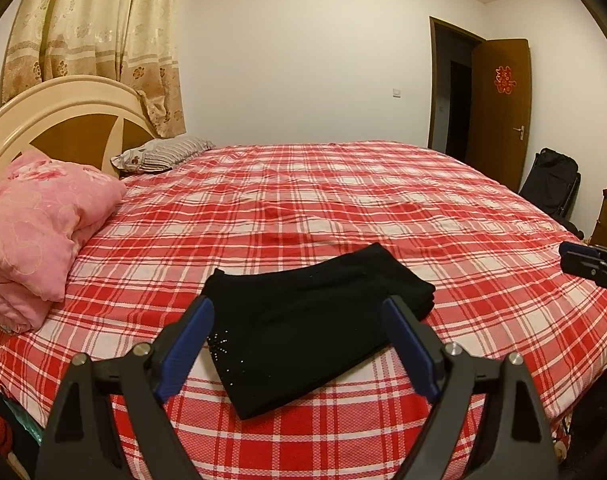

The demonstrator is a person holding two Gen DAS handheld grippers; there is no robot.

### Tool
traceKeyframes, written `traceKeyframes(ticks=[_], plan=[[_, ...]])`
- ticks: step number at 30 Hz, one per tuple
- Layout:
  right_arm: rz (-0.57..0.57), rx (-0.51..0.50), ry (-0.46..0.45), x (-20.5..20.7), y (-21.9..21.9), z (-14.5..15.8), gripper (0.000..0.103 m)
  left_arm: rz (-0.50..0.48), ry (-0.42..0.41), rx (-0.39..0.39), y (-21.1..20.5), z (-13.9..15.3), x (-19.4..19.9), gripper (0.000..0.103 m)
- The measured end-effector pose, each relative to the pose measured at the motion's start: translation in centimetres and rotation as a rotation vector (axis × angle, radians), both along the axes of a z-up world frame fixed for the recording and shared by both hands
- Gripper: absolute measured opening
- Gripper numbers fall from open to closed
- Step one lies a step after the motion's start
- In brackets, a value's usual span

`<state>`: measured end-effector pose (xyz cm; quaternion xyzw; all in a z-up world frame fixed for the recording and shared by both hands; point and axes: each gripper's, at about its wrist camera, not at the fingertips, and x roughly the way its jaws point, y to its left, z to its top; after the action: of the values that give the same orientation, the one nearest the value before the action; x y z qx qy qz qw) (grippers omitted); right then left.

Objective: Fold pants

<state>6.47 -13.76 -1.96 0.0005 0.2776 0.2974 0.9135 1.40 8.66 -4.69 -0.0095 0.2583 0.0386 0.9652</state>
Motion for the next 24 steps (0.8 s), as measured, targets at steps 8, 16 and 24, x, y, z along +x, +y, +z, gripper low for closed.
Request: traceKeyframes(ticks=[8, 16, 24], plan=[[0.003, -0.01, -0.004, 0.0, 0.04, -0.14, 0.06, 0.038, -0.02, 0.011, 0.33, 0.42, -0.13, 0.103], [0.0, -0.01, -0.014, -0.11, -0.04, 0.01, 0.06, 0.047, -0.025, 0.004, 0.43, 0.57, -0.18, 0.103], [0.001, -0.016, -0.018, -0.21, 0.05, -0.02, 0.06, 0.059, -0.016, 0.001, 0.71, 0.47, -0.02, 0.103]])
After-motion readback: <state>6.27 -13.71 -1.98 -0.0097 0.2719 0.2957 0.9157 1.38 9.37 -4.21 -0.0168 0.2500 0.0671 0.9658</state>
